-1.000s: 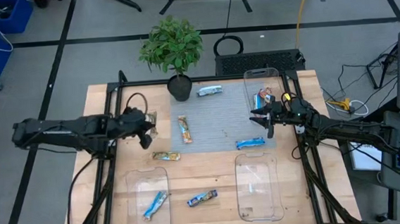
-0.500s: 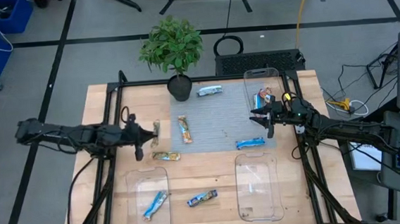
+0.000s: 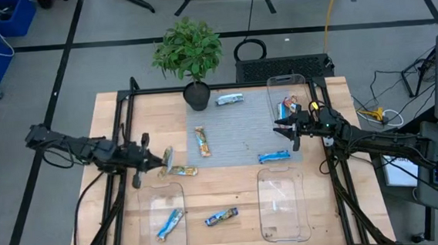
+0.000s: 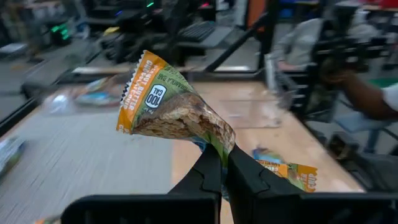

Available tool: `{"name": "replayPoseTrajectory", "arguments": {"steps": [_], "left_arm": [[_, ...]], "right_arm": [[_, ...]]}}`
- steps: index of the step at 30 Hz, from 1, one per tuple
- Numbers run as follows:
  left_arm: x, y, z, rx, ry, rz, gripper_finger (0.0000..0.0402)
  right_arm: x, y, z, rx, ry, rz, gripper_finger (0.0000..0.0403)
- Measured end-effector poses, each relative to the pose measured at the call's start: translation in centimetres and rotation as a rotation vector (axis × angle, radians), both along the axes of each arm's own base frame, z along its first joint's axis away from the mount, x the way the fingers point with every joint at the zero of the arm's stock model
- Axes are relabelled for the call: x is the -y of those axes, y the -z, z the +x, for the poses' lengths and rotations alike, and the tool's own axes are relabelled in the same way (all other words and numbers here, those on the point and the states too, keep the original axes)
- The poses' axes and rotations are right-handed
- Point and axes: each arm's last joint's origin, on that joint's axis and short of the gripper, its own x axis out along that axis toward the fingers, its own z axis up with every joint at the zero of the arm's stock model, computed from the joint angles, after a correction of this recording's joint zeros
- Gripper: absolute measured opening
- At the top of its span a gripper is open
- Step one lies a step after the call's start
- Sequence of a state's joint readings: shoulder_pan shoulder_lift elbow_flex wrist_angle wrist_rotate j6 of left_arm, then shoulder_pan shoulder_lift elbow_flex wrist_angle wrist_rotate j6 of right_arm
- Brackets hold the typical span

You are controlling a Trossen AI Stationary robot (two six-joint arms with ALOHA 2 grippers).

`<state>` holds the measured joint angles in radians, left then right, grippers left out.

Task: Pick and place Granola Bars by type
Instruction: Put the yellow granola bar into the bottom left transparent bin

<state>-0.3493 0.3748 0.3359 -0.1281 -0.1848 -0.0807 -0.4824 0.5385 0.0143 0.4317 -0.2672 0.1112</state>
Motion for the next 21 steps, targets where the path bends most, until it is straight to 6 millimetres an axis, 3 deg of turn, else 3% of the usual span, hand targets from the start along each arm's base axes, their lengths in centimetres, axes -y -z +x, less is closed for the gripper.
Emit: {"name": "replayPoseTrajectory", "arguments": {"steps": [12,21], "left_arm": [[0.0,-0.2,-1.8,0.066,-0.068,0.039,0.0008],[-0.8,1.5,-3.2,0.176,-0.099,0.007,0.0008]], "right_arm": [[0.0,0.0,0.0,-0.004,0.0,0.002,0.0139],[0.0,0.0,0.0,0.001,0.0,-0.001,0.0139]]}}
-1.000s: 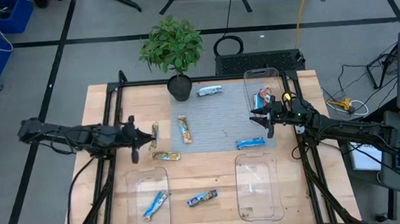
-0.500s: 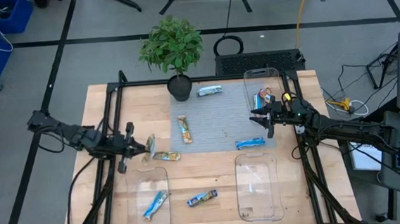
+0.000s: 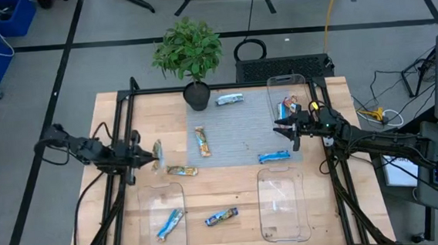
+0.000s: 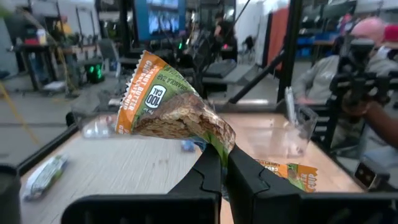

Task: Pick and place Granola Bars by type
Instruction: Put the yellow granola bar into the bottom left transparent bin

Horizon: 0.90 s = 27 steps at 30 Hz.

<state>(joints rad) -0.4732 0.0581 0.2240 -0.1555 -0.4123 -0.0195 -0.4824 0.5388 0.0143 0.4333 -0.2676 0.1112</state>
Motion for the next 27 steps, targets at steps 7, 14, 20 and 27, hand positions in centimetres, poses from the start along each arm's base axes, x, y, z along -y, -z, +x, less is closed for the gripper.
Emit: {"name": "replayPoseTrajectory", "arguments": {"steps": [7,14,20,27], "left_arm": [[-0.1,0.5,-0.3,0.032,0.018,0.033,0.0008],[0.3,0.3,-0.3,0.046,0.159,-0.024,0.0008],[1.3,0.7,0.4,-0.086,0.376,-0.22,0.0008],[3.1,3.5,2.9,-0.51,0.319,-0.553,0.0008]], "right_arm": [[0.0,-0.1,0.0,0.012,0.001,-0.006,0.0139],[0.0,-0.3,0.0,0.029,0.001,-0.015,0.0139],[0.0,-0.3,0.0,0.029,0.001,-0.015,0.0139],[0.0,-0.3,0.0,0.027,0.003,-0.014,0.0139]]}}
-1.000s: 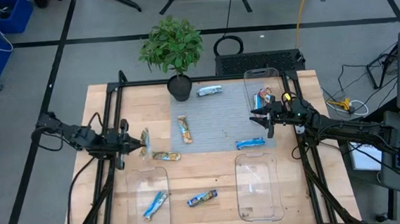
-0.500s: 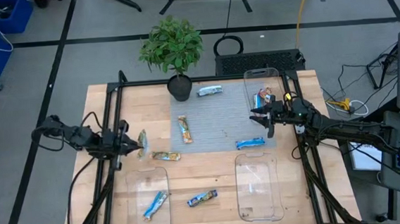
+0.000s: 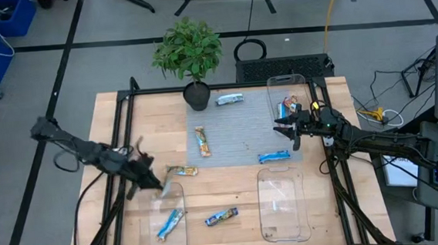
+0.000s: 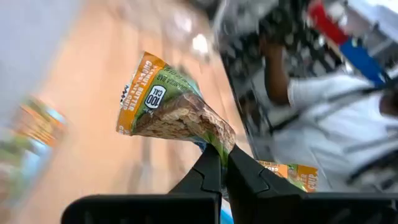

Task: Pick and place Granola Bars by type
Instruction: Put the yellow granola bar into the bottom left transparent bin

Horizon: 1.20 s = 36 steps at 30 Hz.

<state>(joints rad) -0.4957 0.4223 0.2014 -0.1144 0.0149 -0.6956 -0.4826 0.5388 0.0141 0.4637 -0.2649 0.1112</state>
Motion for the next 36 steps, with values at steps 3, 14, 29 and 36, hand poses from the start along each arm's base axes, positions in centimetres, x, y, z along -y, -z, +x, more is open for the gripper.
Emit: {"name": "replayPoseTrajectory", "arguments": {"steps": [3,14,29,36], "left_arm": [[1.5,-0.6,1.3,-0.068,0.049,0.01,0.0008],[7.6,-3.4,5.3,-0.554,0.006,0.141,0.0008],[9.9,-0.3,6.3,-0.854,-0.2,0.09,0.0029],[10.0,-0.4,6.5,-0.848,-0.205,0.062,0.0069]], "right_arm": [[0.0,0.0,0.0,-0.001,0.001,0.0,0.0139],[0.0,0.0,0.0,-0.004,0.002,0.002,0.0139],[0.0,0.0,0.0,-0.003,0.001,0.002,0.0139],[0.0,0.0,0.0,-0.002,0.001,0.001,0.0139]]}}
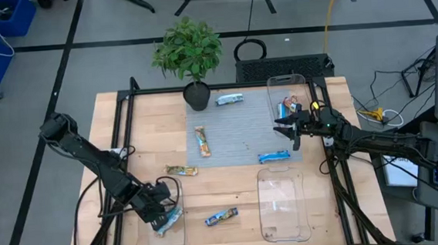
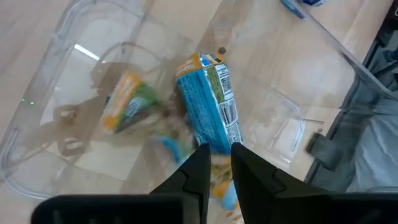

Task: Pick and place Granola Bars by type
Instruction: Put the yellow granola bar into the bottom left transparent bin

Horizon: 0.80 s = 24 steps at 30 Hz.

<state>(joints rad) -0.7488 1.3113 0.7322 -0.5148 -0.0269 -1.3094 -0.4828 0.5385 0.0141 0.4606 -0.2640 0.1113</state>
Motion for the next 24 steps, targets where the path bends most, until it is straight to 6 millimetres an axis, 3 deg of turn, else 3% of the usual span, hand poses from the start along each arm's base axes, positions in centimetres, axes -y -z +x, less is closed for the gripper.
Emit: {"name": "replayPoseTrajectory", "arguments": {"steps": [6,12,19,24], "left_arm": [[0.4,-0.4,0.3,0.08,0.091,-0.009,0.0067],[0.5,-2.3,-0.5,0.281,0.207,0.073,0.005],[-1.5,-5.6,-2.5,0.648,0.313,0.489,0.0016],[-4.7,-5.9,-3.9,0.768,0.156,0.739,0.0004]], "right_arm": [[0.0,0.0,0.0,0.0,0.0,0.0,0.0139],[0.0,0.0,0.0,0.0,-0.001,0.0,0.0139],[0.0,0.0,0.0,0.0,-0.001,0.0,0.0139],[0.0,0.0,0.0,0.0,0.0,0.001,0.0139]]}}
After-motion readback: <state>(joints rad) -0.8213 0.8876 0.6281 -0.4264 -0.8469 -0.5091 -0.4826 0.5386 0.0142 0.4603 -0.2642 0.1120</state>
